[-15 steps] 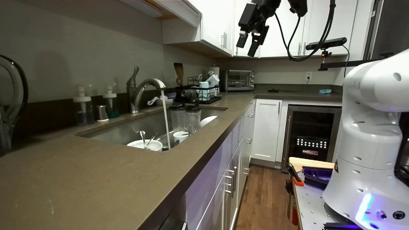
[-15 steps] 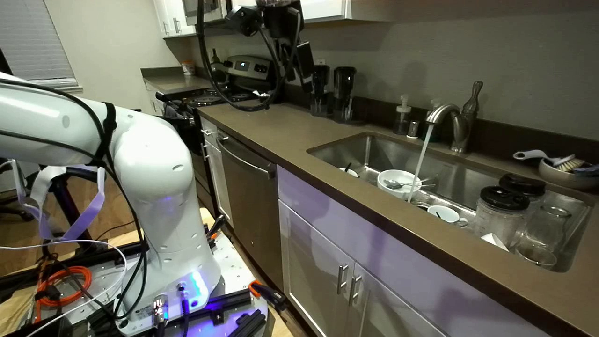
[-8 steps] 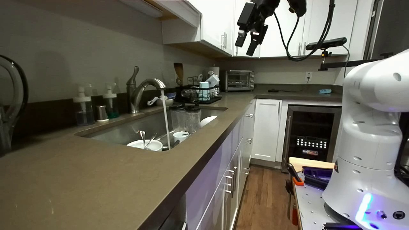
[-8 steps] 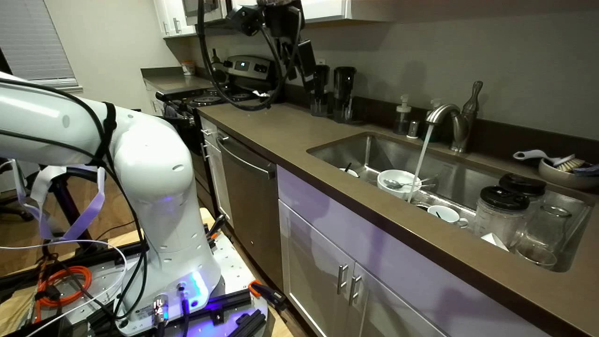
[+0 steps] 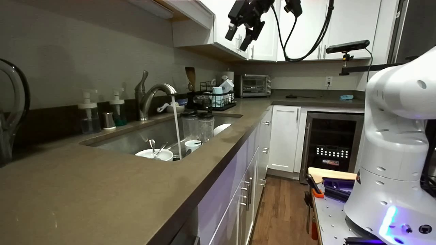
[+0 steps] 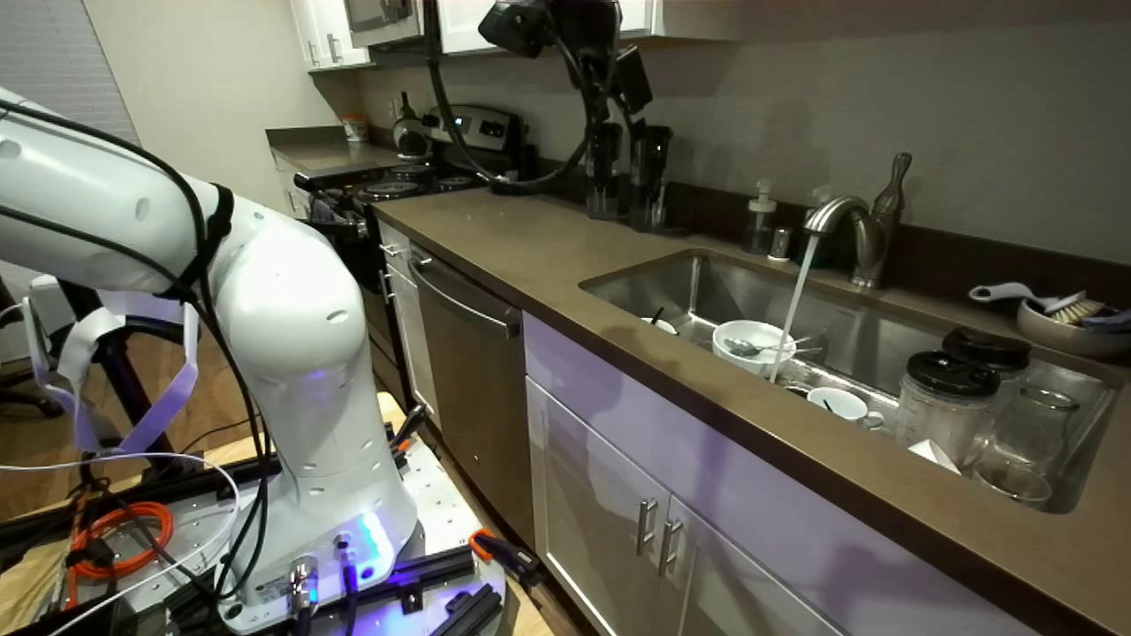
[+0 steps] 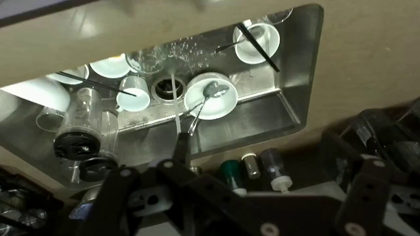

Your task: Close the tap

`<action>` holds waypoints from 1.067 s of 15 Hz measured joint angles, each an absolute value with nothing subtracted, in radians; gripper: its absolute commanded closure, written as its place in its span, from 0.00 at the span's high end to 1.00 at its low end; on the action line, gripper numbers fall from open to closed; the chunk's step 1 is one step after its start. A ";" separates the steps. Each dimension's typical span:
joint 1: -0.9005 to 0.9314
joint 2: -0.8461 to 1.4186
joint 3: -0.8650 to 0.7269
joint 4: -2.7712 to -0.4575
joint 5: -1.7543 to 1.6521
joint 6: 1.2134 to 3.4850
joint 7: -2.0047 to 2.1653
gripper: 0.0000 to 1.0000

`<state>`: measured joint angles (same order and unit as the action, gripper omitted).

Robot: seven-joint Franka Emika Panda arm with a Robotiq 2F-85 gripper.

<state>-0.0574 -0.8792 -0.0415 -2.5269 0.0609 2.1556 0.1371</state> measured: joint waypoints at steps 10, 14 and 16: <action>-0.063 -0.473 -0.071 -2.304 0.057 2.559 0.120 1.00; -0.068 -0.350 -0.086 -2.225 0.056 2.652 0.120 1.00; -0.074 -0.301 -0.088 -2.190 0.052 2.652 0.120 1.00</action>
<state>-0.0739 -0.3011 -0.0880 -2.1897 0.0520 2.6524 0.1201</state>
